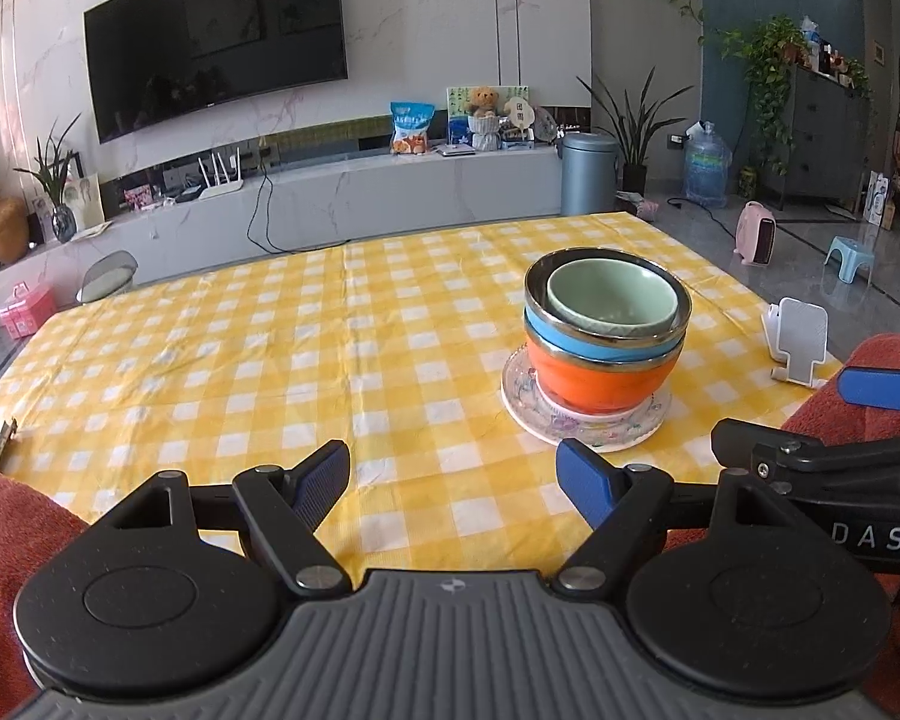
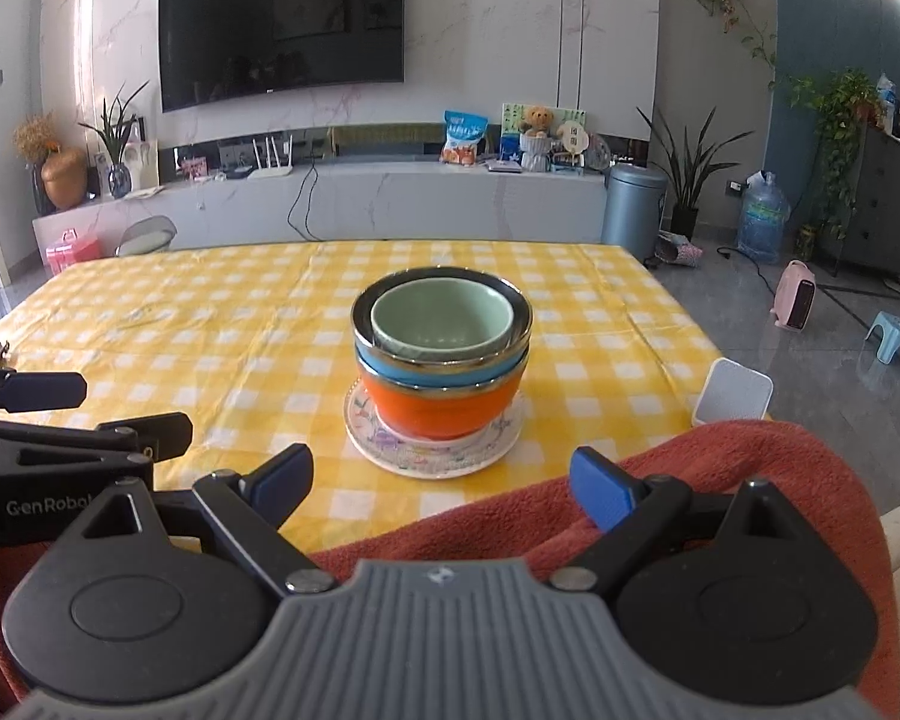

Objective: Organize plates and bowls

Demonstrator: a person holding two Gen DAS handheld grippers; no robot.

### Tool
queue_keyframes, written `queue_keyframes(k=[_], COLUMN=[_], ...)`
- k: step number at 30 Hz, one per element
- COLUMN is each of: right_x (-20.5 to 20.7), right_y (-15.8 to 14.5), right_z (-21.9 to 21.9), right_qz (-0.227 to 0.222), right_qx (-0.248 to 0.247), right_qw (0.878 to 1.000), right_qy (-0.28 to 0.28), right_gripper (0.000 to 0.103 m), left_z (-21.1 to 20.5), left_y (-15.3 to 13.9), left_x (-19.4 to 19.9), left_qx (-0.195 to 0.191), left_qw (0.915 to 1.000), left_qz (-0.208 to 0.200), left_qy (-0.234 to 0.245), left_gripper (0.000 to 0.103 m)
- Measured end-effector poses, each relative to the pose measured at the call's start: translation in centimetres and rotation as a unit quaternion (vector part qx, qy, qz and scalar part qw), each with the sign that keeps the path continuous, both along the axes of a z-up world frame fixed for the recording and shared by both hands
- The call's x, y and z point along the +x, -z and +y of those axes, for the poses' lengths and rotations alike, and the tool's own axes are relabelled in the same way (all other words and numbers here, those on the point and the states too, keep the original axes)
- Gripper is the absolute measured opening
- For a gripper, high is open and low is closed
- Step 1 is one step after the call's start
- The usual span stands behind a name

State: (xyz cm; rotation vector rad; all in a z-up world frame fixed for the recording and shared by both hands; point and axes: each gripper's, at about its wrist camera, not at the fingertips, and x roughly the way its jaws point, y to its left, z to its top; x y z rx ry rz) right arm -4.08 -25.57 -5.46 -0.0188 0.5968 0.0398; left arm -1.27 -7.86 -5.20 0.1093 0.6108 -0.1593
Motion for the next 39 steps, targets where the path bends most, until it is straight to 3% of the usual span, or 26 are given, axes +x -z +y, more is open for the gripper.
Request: queue_keyframes(k=[39], right_x=[0.02], right_y=[0.19], right_z=[0.34], right_qz=[-0.006], right_qx=[-0.004], right_qw=[1.000], right_qy=[0.003], right_gripper=[0.091], left_z=[0.58], left_y=[-0.73], left_x=[-0.13], left_qx=[0.001], left_qw=[0.9998], left_qz=[-0.002], left_qy=[-0.018], left_gripper=[0.092])
